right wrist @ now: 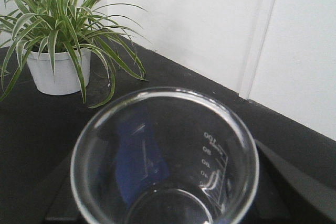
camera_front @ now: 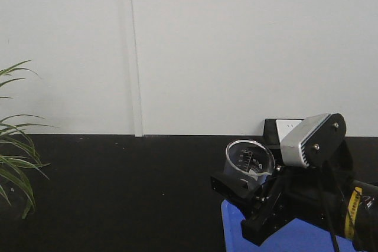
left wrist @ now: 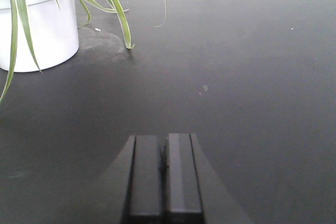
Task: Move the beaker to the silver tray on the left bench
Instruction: 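Lift the beaker out of the blue tray with the right gripper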
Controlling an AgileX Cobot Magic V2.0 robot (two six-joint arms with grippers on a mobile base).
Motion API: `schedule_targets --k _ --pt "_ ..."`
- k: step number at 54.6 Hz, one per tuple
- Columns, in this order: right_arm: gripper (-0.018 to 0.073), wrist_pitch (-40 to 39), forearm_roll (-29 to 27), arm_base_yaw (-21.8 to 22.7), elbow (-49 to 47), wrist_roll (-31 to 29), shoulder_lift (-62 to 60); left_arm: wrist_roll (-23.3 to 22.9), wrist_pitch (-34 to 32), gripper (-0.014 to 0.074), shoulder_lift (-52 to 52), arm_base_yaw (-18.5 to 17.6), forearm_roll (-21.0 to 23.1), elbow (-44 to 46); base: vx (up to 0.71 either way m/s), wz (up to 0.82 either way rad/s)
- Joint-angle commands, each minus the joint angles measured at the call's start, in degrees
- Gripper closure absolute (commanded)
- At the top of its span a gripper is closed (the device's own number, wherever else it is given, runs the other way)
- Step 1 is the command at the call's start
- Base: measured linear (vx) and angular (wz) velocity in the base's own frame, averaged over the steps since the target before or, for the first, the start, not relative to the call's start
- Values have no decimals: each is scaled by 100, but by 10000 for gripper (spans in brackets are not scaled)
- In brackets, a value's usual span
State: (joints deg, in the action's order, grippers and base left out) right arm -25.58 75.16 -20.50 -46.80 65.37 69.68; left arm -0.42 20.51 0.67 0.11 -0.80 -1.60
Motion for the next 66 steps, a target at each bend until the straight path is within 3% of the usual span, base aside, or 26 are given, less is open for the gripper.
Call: schedule_targets --k 1,66 --pt "566 -122 -168 10 -209 0 -148 -11 -470 595 91 -16 5 -188 0 0" --pt "566 -48 -168 7 -209 0 -148 -11 -470 595 91 -16 5 -188 -12 -3"
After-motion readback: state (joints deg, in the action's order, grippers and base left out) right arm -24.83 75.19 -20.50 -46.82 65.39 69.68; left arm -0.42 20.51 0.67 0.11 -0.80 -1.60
